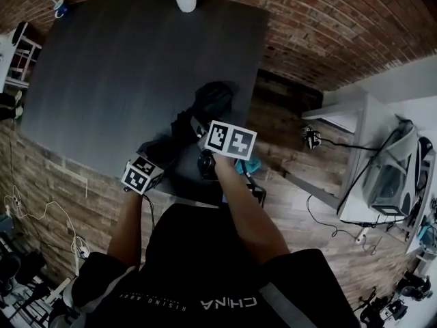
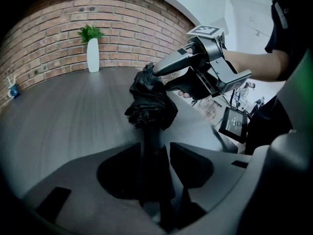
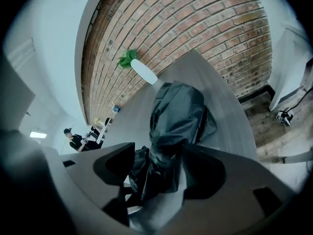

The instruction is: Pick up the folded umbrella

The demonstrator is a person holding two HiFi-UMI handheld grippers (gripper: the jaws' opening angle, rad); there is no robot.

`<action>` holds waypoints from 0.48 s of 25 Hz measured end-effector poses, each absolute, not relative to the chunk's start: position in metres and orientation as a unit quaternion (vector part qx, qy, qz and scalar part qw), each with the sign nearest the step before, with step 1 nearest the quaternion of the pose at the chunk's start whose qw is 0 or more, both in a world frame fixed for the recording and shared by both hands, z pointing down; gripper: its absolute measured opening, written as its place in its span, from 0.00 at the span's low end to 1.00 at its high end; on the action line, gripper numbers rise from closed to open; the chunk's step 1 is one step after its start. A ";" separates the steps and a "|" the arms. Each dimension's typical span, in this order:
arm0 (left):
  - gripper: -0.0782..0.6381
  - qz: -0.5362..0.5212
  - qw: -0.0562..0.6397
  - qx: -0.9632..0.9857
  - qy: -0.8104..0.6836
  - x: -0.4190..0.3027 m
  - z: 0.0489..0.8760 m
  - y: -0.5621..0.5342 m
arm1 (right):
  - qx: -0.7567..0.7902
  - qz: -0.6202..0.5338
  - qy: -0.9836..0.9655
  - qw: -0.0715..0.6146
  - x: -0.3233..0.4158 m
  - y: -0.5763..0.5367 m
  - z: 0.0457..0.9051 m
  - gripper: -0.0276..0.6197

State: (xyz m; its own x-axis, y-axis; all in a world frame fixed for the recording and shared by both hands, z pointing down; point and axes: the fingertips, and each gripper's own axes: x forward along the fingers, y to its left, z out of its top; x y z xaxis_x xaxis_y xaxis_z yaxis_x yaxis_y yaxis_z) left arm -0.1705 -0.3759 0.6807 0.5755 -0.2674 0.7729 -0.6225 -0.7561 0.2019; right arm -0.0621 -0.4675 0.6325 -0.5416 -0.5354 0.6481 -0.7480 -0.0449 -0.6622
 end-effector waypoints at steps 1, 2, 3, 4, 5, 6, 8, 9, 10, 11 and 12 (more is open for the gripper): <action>0.37 0.386 0.234 0.855 -0.255 -0.169 0.683 -0.375 | 0.477 0.551 -0.677 0.100 -0.062 -0.469 0.636 0.46; 0.37 0.391 0.235 0.854 -0.250 -0.168 0.686 -0.375 | 0.487 0.552 -0.669 0.103 -0.061 -0.470 0.638 0.46; 0.37 0.395 0.237 0.853 -0.245 -0.166 0.688 -0.375 | 0.497 0.552 -0.660 0.106 -0.061 -0.471 0.640 0.46; 0.37 0.399 0.239 0.852 -0.241 -0.165 0.689 -0.374 | 0.508 0.552 -0.652 0.110 -0.061 -0.472 0.641 0.46; 0.37 0.404 0.239 0.850 -0.237 -0.163 0.691 -0.374 | 0.517 0.551 -0.645 0.114 -0.060 -0.472 0.641 0.46; 0.37 0.410 0.239 0.849 -0.234 -0.161 0.692 -0.373 | 0.525 0.549 -0.640 0.117 -0.060 -0.471 0.641 0.46; 0.36 0.417 0.239 0.845 -0.235 -0.161 0.694 -0.374 | 0.531 0.549 -0.632 0.126 -0.059 -0.466 0.643 0.46; 0.34 0.418 0.240 0.844 -0.237 -0.162 0.694 -0.375 | 0.531 0.554 -0.628 0.130 -0.059 -0.463 0.646 0.46; 0.34 0.418 0.242 0.843 -0.238 -0.163 0.694 -0.375 | 0.530 0.561 -0.622 0.134 -0.059 -0.460 0.650 0.46; 0.34 0.417 0.244 0.842 -0.239 -0.163 0.694 -0.375 | 0.528 0.569 -0.616 0.135 -0.060 -0.458 0.654 0.46; 0.34 0.418 0.247 0.841 -0.239 -0.163 0.694 -0.375 | 0.526 0.576 -0.611 0.135 -0.061 -0.458 0.658 0.46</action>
